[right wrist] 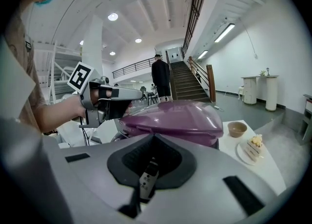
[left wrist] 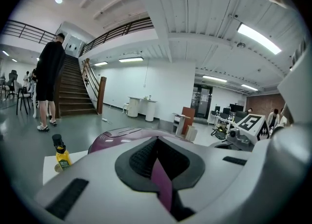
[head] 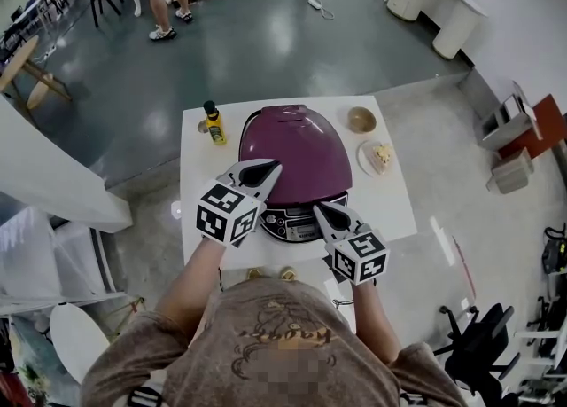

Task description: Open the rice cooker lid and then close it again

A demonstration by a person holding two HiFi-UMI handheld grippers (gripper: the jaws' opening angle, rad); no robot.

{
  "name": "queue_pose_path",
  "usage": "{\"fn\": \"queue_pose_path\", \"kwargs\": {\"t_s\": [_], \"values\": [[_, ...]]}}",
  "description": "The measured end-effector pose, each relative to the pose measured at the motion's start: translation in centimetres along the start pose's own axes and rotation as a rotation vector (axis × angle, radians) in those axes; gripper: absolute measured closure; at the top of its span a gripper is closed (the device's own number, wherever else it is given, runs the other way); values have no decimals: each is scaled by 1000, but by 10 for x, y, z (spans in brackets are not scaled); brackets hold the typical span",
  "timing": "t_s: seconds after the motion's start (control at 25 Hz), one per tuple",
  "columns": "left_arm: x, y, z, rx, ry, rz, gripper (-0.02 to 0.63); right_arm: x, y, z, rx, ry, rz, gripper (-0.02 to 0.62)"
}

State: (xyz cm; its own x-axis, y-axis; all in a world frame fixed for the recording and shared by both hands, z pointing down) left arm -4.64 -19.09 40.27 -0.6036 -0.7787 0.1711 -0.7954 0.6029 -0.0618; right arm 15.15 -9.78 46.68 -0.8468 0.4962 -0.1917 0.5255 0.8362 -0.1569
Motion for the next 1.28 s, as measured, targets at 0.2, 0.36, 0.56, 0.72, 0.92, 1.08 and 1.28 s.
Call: {"fn": "queue_pose_path", "kwargs": {"t_s": [0.2,0.36,0.56,0.72,0.92,1.08,1.28], "values": [[2,0,6,4,21,-17,586,-2,-1,1,6,-8,9,591],[3,-1,11,15,29,-32,586,-4,-1,3,12,-6,17,591],[3,-2,12,39,30,-34,586,-8,-3,6,9,8,20,591],[3,-4,12,61,17,-33,586,-11,-4,10,13,40,38,591],[5,-2,13,104,5,-24,586,-13,-4,14,-6,49,63,591],[15,5,13,127,-8,20,586,-15,-3,18,-30,52,84,591],[25,12,15,131,-6,49,586,-17,-1,30,-121,13,110,591]]}}
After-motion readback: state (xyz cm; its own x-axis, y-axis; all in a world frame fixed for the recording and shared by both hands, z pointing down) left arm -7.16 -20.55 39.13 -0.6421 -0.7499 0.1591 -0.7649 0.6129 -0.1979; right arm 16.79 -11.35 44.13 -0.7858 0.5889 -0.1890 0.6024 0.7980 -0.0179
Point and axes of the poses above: the fingertips, and each gripper's own axes: y backward along the fingers, x to its left, z out of its top, the point moved 9 cm from there along y, backward along the fingers, and after that the axes turned 13 degrees about -x, right-handed, at the moved point
